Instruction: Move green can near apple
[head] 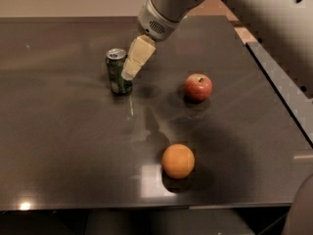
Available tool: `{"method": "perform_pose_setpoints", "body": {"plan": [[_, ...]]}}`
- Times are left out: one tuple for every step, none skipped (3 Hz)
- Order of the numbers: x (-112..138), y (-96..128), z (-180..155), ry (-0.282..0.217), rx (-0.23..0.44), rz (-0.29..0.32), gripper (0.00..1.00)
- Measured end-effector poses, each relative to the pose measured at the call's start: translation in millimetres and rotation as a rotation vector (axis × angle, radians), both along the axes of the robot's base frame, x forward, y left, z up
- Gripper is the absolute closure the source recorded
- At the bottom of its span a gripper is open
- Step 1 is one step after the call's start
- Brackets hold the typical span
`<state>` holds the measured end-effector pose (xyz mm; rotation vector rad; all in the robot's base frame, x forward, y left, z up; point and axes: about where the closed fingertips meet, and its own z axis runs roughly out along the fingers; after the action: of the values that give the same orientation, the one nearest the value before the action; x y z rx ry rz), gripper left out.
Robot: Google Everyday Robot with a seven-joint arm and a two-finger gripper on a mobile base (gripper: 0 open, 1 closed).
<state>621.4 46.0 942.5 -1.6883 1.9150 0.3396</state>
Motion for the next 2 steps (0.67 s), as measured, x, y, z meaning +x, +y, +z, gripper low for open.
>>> {"method": "perform_pose_setpoints", "body": {"plan": [[0.3, 28.9, -7.6, 0.026, 0.014, 0.039, 0.0], [7.7, 46.8, -21.6, 0.055, 0.004, 0.054, 0.0]]}}
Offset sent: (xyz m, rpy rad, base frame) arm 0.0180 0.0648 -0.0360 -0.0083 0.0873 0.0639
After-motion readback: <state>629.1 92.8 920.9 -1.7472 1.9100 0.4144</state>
